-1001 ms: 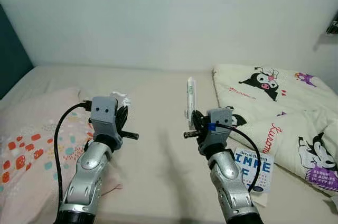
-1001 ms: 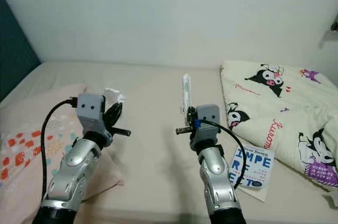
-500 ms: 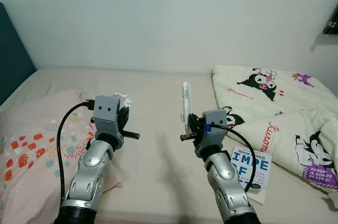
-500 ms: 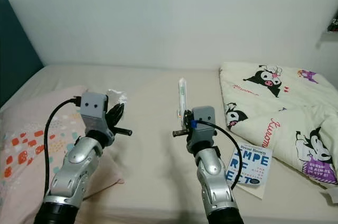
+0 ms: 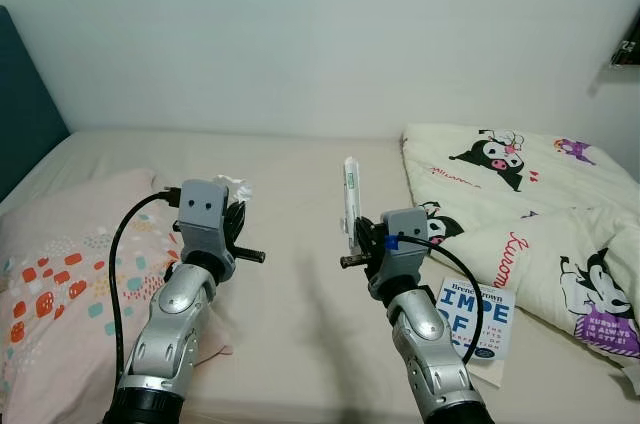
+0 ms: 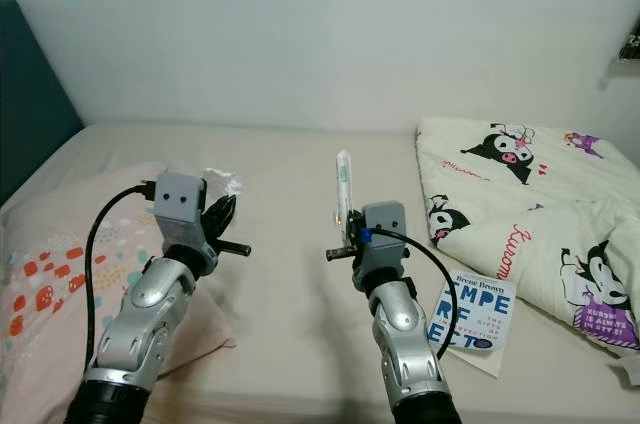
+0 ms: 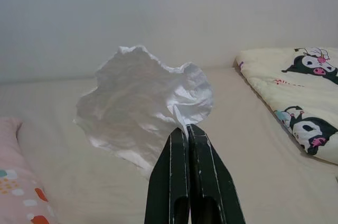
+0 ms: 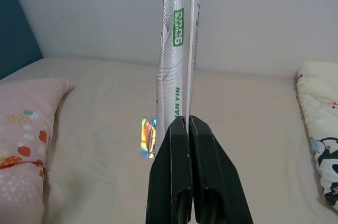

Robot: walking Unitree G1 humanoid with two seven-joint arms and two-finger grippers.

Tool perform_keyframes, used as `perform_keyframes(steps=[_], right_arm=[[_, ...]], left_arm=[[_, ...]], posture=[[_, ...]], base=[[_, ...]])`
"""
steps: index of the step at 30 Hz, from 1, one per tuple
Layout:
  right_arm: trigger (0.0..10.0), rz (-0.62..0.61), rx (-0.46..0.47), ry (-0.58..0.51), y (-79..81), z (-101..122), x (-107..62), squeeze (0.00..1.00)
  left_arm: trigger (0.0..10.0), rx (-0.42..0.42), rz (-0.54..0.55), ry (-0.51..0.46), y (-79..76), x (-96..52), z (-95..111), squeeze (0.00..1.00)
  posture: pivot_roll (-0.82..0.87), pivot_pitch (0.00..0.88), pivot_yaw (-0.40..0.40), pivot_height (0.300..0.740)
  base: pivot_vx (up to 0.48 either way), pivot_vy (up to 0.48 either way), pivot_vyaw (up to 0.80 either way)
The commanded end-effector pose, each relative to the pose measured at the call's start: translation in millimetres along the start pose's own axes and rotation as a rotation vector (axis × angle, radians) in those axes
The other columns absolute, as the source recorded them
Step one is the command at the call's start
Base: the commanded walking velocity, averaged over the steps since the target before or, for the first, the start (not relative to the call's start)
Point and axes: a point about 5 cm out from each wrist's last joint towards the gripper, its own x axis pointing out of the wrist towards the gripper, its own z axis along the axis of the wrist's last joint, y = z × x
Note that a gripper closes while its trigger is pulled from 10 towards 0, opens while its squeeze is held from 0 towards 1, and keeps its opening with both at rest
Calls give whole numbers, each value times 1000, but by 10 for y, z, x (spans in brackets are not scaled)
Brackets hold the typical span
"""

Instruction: Clean up the room

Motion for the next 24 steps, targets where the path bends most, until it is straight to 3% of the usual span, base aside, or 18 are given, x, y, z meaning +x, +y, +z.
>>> perform_keyframes(steps=[1, 24], right_arm=[[10000, 4, 14, 3, 7, -10, 18, 0], [10000, 25, -23, 3, -4, 21, 45, 0]], left_arm=[[10000, 9, 0, 12, 6, -3, -31, 0], [10000, 7, 31, 42, 1, 7, -100, 0]], posture=[[31, 0, -20, 740], [23, 0, -51, 740]], base=[[0, 0, 0], [0, 0, 0]])
